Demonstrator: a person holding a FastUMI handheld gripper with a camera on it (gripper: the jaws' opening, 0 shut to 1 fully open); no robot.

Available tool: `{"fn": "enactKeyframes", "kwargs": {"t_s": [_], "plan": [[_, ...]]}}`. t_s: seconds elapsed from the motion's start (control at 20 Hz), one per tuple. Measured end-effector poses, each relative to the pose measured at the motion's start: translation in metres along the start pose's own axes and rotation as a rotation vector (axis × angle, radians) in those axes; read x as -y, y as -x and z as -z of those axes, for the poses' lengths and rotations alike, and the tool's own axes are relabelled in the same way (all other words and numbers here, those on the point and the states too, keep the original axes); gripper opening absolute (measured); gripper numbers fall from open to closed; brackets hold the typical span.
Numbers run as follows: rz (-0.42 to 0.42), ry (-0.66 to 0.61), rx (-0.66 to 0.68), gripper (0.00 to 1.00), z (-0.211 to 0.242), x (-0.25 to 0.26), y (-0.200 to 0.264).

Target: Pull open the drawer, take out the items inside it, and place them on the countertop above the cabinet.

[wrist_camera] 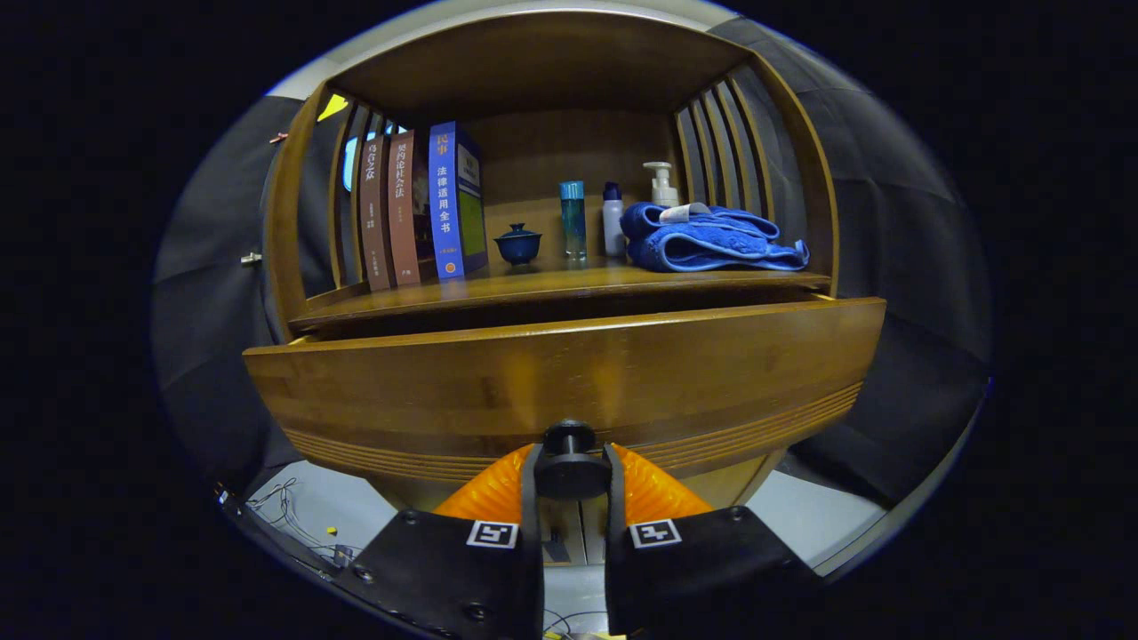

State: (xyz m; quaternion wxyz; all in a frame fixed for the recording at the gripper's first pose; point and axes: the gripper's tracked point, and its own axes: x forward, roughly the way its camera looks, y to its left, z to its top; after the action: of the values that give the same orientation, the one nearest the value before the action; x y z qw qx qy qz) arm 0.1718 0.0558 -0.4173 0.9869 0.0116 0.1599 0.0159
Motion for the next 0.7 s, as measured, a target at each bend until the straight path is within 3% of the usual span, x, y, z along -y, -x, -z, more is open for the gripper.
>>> {"fn": "enactKeyframes", "kwargs": {"t_s": [0.7], "plan": [[0.0,0.023,-0.002,0.31,0.018,0.005,0.062]]}}
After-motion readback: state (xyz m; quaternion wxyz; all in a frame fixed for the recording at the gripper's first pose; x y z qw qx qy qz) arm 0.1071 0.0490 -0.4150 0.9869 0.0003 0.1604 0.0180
